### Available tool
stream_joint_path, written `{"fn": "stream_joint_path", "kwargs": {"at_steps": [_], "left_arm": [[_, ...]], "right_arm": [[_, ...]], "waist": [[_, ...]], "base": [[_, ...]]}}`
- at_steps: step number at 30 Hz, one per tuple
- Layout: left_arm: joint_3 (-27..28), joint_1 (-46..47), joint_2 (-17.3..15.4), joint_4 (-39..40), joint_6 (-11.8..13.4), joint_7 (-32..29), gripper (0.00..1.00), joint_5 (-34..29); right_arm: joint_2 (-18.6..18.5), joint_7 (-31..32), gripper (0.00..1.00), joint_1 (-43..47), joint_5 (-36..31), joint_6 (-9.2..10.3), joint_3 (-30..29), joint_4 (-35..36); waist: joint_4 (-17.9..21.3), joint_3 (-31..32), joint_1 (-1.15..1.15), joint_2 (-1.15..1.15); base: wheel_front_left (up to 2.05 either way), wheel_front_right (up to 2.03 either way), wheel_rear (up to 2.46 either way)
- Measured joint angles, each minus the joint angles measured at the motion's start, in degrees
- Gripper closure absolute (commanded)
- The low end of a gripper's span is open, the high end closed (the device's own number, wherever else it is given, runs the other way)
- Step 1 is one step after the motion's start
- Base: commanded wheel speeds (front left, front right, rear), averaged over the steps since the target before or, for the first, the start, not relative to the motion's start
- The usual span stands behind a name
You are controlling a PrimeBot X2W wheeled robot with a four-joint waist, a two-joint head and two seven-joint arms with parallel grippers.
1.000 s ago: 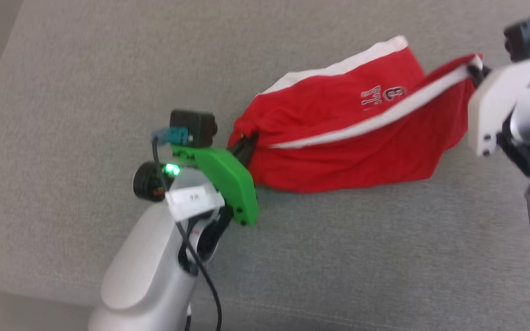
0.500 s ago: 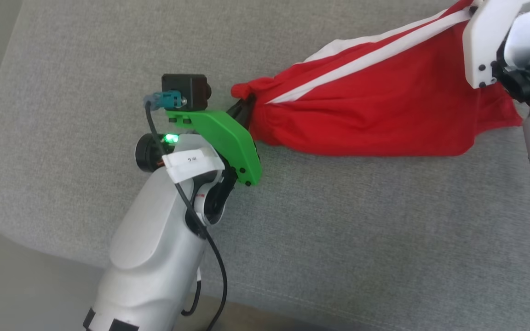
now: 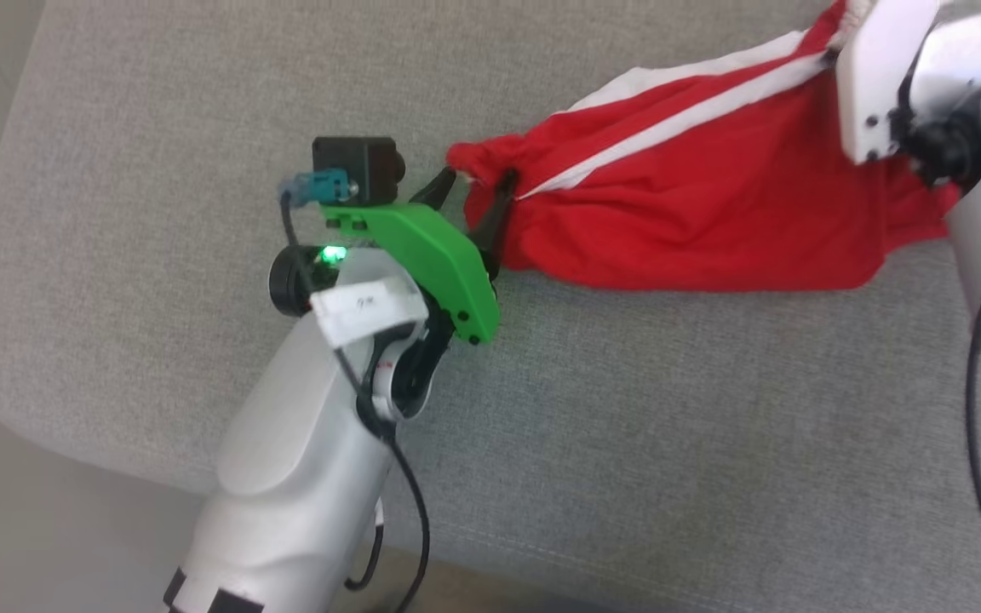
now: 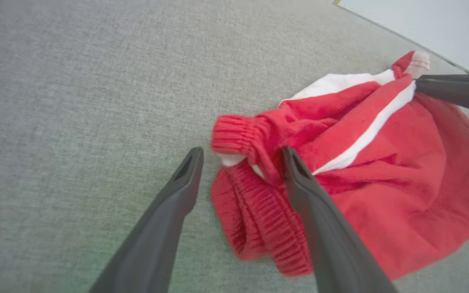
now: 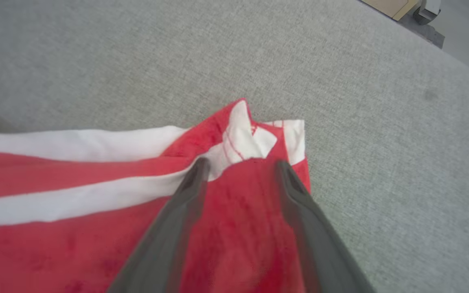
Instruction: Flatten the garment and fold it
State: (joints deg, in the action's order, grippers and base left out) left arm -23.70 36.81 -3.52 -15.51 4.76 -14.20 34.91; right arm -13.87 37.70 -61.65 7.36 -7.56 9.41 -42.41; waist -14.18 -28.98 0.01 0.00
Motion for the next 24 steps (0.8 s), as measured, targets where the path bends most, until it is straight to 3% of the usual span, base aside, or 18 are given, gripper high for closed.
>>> {"fn": "stream_joint_path", "kwargs": {"at_steps": [6,14,18,24], "left_arm": [[1.46,-6.58,-2.58,4.16,-0.15,8.77,0.00,-1.22],[4.85,-14.31,-4.87,4.95,-0.14,26.88,0.00,-5.35],[6.87,-15.63,-5.10,5.47,-0.55,28.73,0.00,-8.96],[12.38,-17.16,-2.79,12.06,-3.79,28.94,0.00,-18.19]], "right_arm": [[-0.38,-8.12,0.00,5.97,5.19,-0.01,1.96,3.05],[-1.33,-17.39,0.00,15.11,9.70,-0.01,-2.41,6.04],[0.14,-21.65,0.00,17.86,10.60,-0.01,-6.94,5.90],[3.59,-23.69,0.00,18.24,9.40,-0.01,-12.63,2.72]], "waist": [[1.15,3.67,0.00,0.00],[2.53,9.57,-0.01,0.00],[3.10,11.62,-0.01,0.00],[3.66,11.68,-0.01,0.00]], "base": [[0.00,0.00,0.00],[0.00,0.00,0.00],[0.00,0.00,0.00],[0.00,0.00,0.00]]}}
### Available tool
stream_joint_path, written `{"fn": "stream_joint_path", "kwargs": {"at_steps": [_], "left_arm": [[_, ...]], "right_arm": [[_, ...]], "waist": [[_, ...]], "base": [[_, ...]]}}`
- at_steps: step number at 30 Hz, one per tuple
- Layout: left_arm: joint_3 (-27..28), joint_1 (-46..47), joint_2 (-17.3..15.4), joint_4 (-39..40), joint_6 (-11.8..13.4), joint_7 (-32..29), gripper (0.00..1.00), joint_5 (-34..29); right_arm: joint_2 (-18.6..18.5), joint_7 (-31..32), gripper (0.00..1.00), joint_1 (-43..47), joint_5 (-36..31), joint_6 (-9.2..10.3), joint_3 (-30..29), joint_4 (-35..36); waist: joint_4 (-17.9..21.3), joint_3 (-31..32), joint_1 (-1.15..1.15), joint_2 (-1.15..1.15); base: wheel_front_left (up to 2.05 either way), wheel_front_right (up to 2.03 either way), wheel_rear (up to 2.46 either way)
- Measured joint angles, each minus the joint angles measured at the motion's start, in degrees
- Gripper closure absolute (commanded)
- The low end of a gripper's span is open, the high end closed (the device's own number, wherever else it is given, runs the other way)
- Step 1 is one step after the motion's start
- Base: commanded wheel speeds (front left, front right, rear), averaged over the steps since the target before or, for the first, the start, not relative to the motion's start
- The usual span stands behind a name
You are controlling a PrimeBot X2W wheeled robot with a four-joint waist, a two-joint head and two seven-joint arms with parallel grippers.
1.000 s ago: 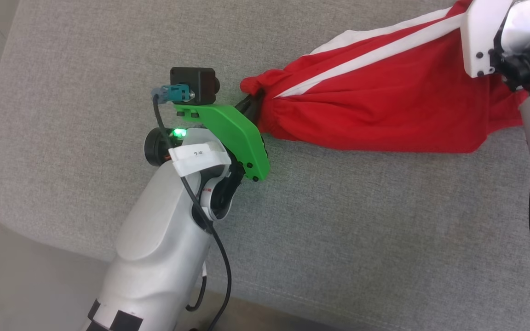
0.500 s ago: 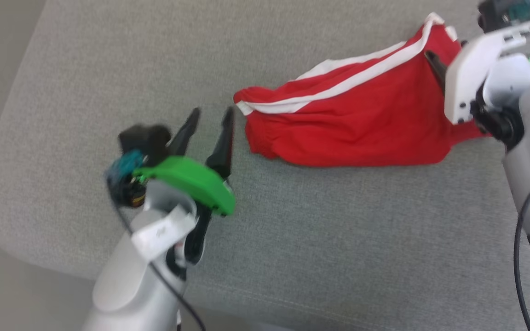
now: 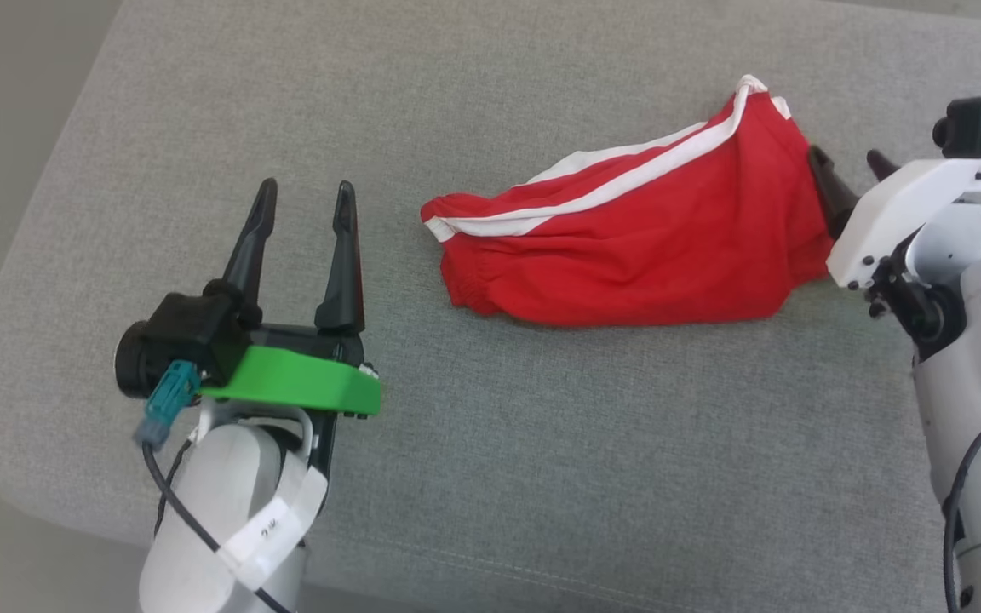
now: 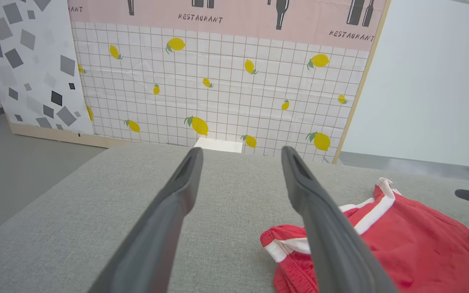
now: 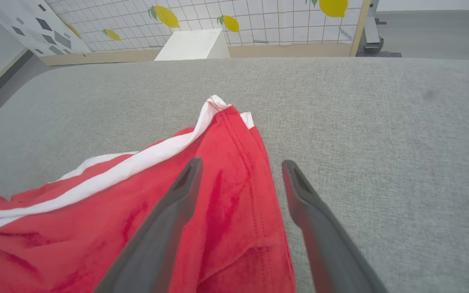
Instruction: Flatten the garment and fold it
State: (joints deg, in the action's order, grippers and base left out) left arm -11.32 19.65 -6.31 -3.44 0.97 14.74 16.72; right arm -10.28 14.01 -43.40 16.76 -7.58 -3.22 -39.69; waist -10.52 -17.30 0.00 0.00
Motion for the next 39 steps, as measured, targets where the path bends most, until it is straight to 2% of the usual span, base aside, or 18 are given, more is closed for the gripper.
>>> {"fn": "stream_joint_path", "kwargs": {"at_steps": [6,10,17,22,23,24,26,33,39], "left_arm": [[3.31,-2.00,2.27,2.58,-3.82,0.00,0.00,-4.64],[4.13,-2.64,2.92,3.24,-5.04,0.00,0.00,-5.31],[4.54,-2.93,3.13,3.79,-5.32,0.00,0.00,-4.76],[4.24,-3.26,3.14,3.99,-4.20,0.00,0.00,-3.52],[4.14,-3.29,3.14,4.01,-4.00,0.00,0.00,-3.36],[4.03,-3.31,3.15,4.03,-3.88,0.00,0.00,-3.19],[3.83,-3.45,3.15,4.05,-3.85,0.00,0.00,-3.16],[3.45,-3.96,3.16,3.78,-3.59,0.00,0.00,-3.14],[3.61,-5.01,3.19,3.32,-3.63,0.00,0.00,-3.16]], "right_arm": [[2.12,1.36,0.00,-2.86,-4.82,0.00,-5.89,-5.91],[2.53,2.80,0.00,-6.54,-10.31,0.00,-11.38,-9.34],[3.89,11.27,0.00,-10.92,-20.60,0.01,-17.48,-14.01],[4.27,17.71,0.00,-13.47,-23.30,0.02,-18.41,-15.34],[4.41,18.87,0.24,-13.83,-23.28,0.02,-18.47,-15.59],[4.52,19.58,0.56,-14.06,-23.24,0.02,-18.51,-15.69],[4.79,19.83,1.00,-14.07,-23.15,0.02,-18.40,-15.61],[5.81,16.74,1.00,-11.98,-19.98,0.02,-17.70,-14.70],[3.86,13.43,1.00,-7.95,-15.57,0.01,-17.04,-12.07]], "waist": [[-0.30,-1.58,0.00,0.00],[-1.02,-2.66,0.00,0.00],[-2.63,-4.36,0.00,0.00],[-3.28,-4.66,0.00,0.00],[-3.28,-4.61,0.00,0.00],[-3.26,-4.56,0.00,0.00],[-3.16,-4.48,0.00,0.00],[-2.66,-3.29,0.00,0.00],[-1.91,-1.40,0.00,0.00]], "base": [[0.00,0.00,0.00],[0.00,0.00,0.00],[0.00,0.00,0.00],[0.00,0.00,0.00],[0.00,0.00,0.00],[0.00,0.00,0.00],[0.00,0.00,0.00],[0.00,0.00,0.00],[0.00,0.00,0.00]]}}
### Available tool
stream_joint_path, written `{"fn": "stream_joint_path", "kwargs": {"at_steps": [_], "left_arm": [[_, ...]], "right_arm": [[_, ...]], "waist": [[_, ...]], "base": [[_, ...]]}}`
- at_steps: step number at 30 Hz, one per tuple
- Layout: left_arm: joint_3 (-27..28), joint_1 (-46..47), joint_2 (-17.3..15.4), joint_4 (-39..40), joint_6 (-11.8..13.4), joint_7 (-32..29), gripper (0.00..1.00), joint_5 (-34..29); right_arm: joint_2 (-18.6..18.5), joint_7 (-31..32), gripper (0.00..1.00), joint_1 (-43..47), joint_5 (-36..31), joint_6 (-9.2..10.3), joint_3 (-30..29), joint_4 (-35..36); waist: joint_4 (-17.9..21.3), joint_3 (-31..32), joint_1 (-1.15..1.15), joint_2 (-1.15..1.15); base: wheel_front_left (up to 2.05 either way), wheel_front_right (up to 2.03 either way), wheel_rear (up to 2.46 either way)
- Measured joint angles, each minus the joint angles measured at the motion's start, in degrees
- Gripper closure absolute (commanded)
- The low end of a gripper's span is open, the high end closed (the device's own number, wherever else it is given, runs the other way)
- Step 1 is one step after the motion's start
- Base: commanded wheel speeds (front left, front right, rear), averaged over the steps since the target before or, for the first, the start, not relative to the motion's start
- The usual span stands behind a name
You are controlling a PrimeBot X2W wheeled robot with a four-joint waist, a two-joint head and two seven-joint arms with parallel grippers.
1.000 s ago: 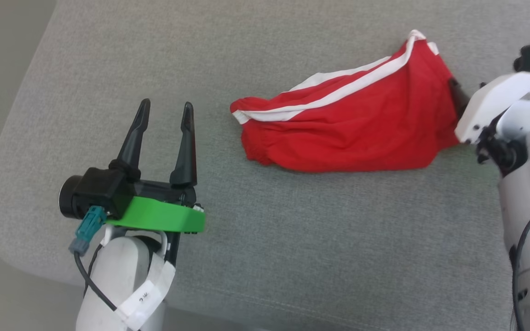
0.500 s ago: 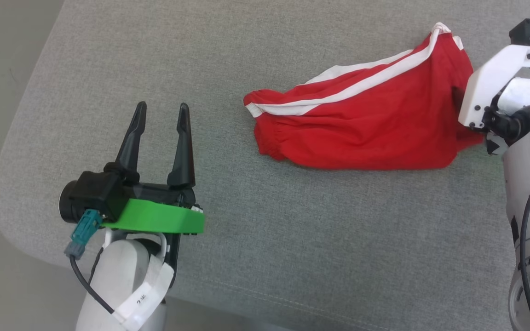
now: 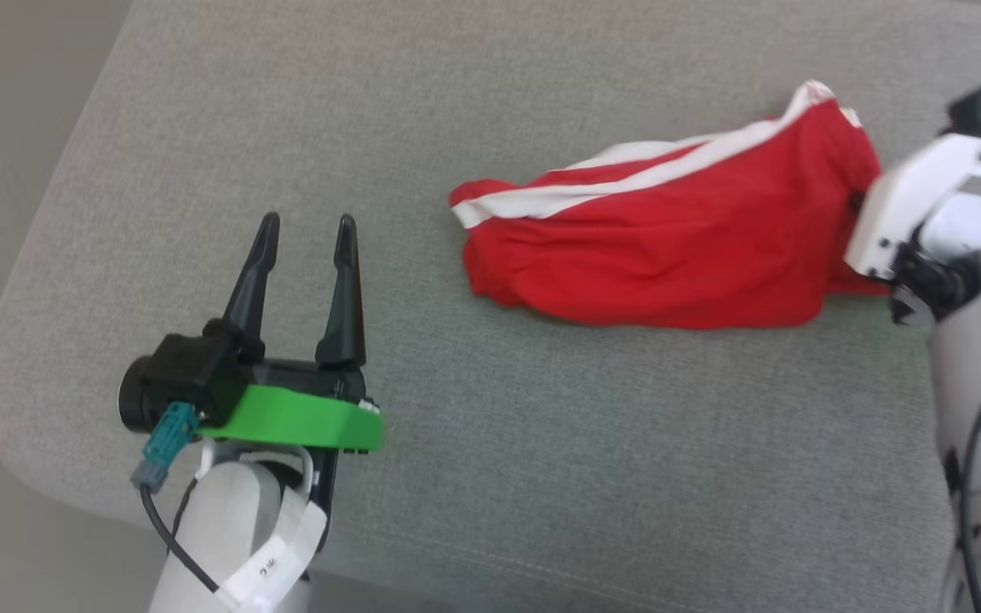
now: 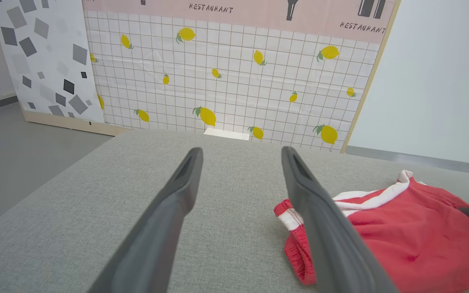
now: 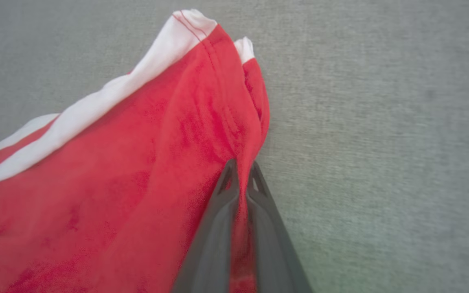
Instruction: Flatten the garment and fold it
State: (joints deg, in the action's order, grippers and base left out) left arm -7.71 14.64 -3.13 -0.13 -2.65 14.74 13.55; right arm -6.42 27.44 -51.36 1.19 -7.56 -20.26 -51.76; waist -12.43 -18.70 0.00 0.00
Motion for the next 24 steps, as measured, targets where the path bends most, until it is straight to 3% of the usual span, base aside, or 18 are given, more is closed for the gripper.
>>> {"fn": "stream_joint_path", "kwargs": {"at_steps": [6,11,16,20,24], "left_arm": [[0.34,-1.74,0.05,-0.85,-0.38,0.01,0.00,-0.51],[0.81,-2.94,0.09,-1.48,-0.89,0.01,0.00,-1.09],[1.23,-3.65,0.10,-1.74,-1.43,0.01,0.00,-1.55],[1.15,-3.98,0.11,-2.00,-1.83,0.01,0.00,-1.58],[0.51,-4.02,0.11,-2.25,-1.89,0.01,0.00,-1.57]], "right_arm": [[-4.08,-2.42,1.00,6.59,1.88,0.00,-0.96,5.48],[-7.55,-2.75,1.00,13.41,-2.02,0.00,-3.30,11.18],[-7.80,-2.22,1.00,16.99,-5.00,0.00,-4.49,18.29],[-6.87,-1.62,1.00,17.90,-6.75,0.00,-0.64,24.44],[-6.97,0.41,1.00,18.25,-7.97,0.00,6.84,30.62]], "waist": [[1.49,2.25,0.00,0.00],[3.08,3.79,0.00,0.00],[4.67,5.00,0.00,0.00],[5.32,5.71,0.00,0.00],[4.91,5.99,0.00,0.00]], "base": [[0.00,0.00,0.00],[0.00,0.00,0.00],[0.00,0.00,0.00],[0.00,0.00,0.00],[0.00,0.00,0.00]]}}
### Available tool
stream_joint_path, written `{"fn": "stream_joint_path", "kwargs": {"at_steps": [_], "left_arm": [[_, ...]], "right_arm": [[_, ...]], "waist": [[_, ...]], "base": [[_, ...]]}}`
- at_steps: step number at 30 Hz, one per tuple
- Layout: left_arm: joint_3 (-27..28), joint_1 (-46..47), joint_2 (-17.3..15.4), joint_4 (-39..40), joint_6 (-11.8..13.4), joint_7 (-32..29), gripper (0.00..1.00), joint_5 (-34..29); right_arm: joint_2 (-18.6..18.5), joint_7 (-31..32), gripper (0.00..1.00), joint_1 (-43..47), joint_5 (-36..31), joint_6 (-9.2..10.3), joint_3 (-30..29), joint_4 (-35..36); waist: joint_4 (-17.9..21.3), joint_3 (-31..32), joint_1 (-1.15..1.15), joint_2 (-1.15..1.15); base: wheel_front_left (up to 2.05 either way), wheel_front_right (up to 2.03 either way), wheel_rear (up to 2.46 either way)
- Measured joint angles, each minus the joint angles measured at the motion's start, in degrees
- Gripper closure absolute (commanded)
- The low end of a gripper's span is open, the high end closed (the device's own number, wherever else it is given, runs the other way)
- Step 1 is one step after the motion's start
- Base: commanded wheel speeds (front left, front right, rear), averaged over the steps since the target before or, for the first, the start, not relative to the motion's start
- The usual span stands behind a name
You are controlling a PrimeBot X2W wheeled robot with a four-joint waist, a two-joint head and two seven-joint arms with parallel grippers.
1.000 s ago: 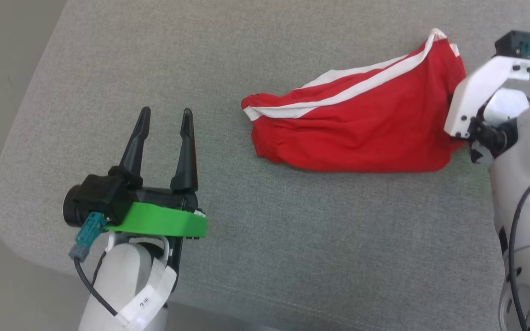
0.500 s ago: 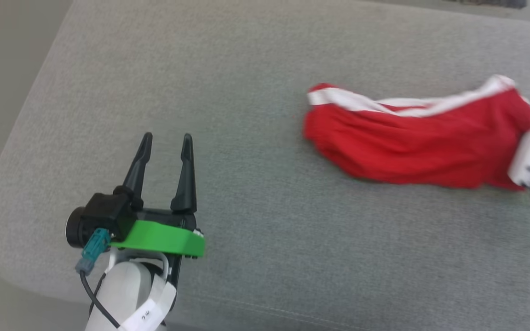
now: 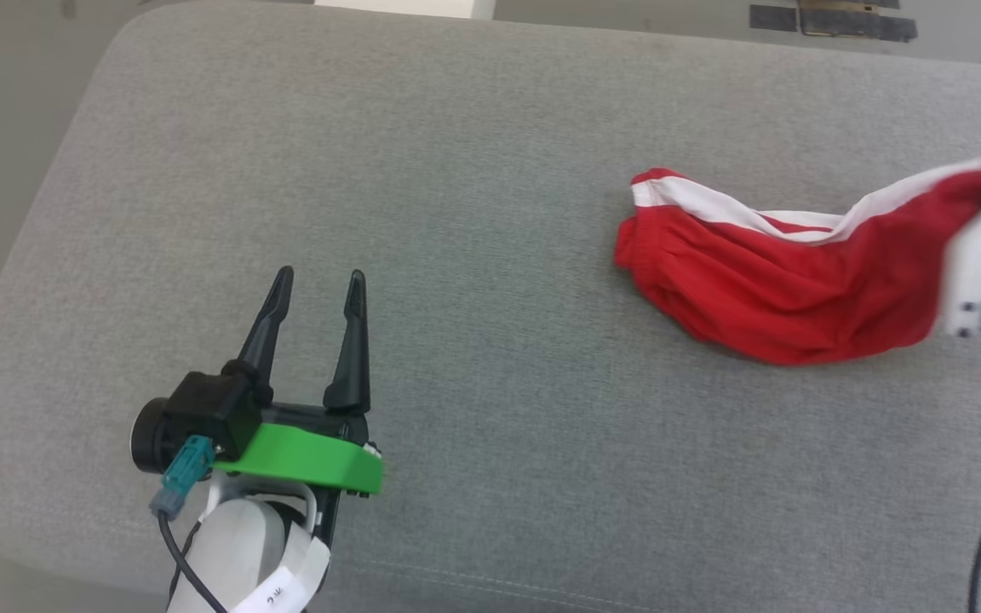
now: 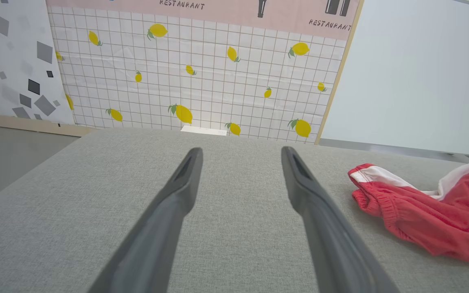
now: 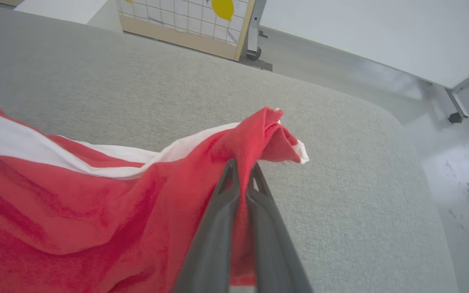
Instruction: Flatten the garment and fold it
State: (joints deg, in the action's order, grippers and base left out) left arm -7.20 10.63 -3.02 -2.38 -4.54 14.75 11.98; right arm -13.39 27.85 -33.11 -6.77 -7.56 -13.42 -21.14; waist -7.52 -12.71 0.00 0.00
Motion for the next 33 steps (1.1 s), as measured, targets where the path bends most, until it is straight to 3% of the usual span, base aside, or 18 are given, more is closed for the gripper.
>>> {"fn": "stream_joint_path", "kwargs": {"at_steps": [6,13,22,23,24,25,30,33], "left_arm": [[-0.57,0.02,0.00,-0.08,0.02,0.02,0.00,0.19],[-1.57,0.36,0.00,-0.14,0.08,0.03,0.00,1.03],[-2.70,0.75,0.00,-0.23,0.58,0.03,0.00,1.65],[-2.65,0.79,0.00,-0.24,0.58,0.03,0.00,1.65],[-2.55,0.80,0.00,-0.24,0.58,0.03,0.00,1.65],[-2.43,0.81,0.00,-0.23,0.59,0.03,0.00,1.65],[-1.65,0.76,0.00,-0.43,0.65,0.04,0.00,1.56],[-1.11,0.57,-0.01,-0.67,0.65,0.03,0.00,1.16]], "right_arm": [[-0.49,5.32,1.00,-1.25,0.79,0.00,14.88,4.68],[-1.96,8.67,1.00,-6.88,4.23,-0.01,30.58,1.48],[-1.35,9.27,1.00,-8.84,8.99,-0.01,41.10,-6.23],[-1.24,9.14,0.86,-9.00,9.68,-0.01,41.41,-6.79],[-1.20,8.77,0.21,-9.11,10.15,-0.01,41.86,-7.04],[-1.13,8.13,0.00,-9.16,11.00,-0.01,42.29,-7.24],[-0.01,4.70,0.00,-8.77,17.53,-0.01,42.47,-6.49],[0.29,-0.36,0.00,-6.52,21.72,-0.02,41.22,-2.32]], "waist": [[-1.59,-0.17,0.00,0.00],[-3.88,-1.34,0.00,0.00],[-6.62,-2.79,0.00,0.00],[-6.72,-2.83,0.00,0.00],[-6.71,-2.82,0.00,0.00],[-6.62,-2.76,0.00,0.00],[-5.55,-1.78,0.00,0.00],[-4.43,-0.83,0.00,0.00]], "base": [[0.00,0.00,0.00],[0.00,0.00,0.00],[0.00,0.00,0.00],[0.00,0.00,0.00],[0.00,0.00,0.00],[0.00,0.00,0.00],[0.00,0.00,0.00],[0.00,0.00,0.00]]}}
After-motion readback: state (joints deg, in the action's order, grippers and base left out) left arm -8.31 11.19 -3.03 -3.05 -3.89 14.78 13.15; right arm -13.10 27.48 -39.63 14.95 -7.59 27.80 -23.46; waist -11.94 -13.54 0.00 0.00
